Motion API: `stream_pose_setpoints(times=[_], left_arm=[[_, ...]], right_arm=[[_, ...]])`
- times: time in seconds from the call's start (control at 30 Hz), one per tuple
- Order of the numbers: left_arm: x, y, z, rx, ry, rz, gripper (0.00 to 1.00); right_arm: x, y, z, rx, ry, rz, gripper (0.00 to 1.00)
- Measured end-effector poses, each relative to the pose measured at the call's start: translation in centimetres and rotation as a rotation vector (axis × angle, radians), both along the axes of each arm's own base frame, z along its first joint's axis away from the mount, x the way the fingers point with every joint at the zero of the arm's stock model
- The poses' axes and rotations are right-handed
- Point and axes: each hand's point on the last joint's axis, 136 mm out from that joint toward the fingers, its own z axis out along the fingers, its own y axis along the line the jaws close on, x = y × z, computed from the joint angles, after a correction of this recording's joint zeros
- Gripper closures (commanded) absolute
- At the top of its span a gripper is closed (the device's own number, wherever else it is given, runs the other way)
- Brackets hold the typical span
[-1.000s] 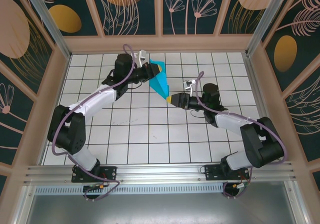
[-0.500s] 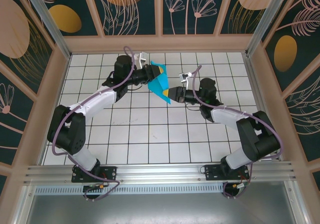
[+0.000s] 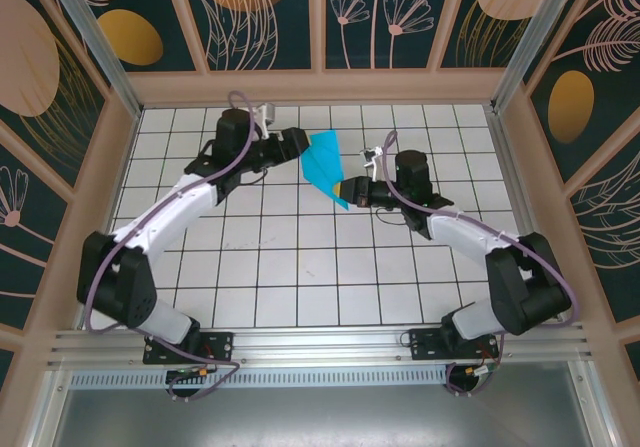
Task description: Fold a paper plane with a square sheet of paper (fold left side to right side)
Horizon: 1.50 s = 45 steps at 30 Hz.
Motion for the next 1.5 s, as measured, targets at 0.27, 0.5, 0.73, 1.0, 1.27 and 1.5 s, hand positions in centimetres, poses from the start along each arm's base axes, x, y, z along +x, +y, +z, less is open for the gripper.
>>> stream_pose_setpoints(times=[0.27,0.5,0.73,1.0,1.27,1.5], left_arm=[[-2.7,8.9,6.3,0.174,-0.221,0.333,0.17],[-5.8,15.4,6.9,0.243,-0.286,0.595,0.17],[-6.6,17.4,6.0,0.277,-0.283,0.685,0.17],[-6.4,17.5,5.3,0.29,-0.266,0.692,0.17],[-5.9,16.9,4.4,0.293,-0.242,0.668,0.2],[-5.3,15.1,2.8,0.273,-0.194,0.588,0.19]], right_arm=[[1.4,-0.5,-0.8,-0.479,-0.143,-0.184,0.9],[1.0,0.4,-3.1,-1.041,-0.293,-0.287,0.89],[-0.5,-1.2,-11.1,-1.593,-0.387,-0.204,0.89],[-1.6,-1.6,-14.9,-1.845,-0.474,-0.11,0.76],[-3.2,-0.6,-16.5,-1.799,-0.425,-0.053,0.48],[-5.4,2.0,-12.3,-1.417,-0.326,-0.051,0.26]])
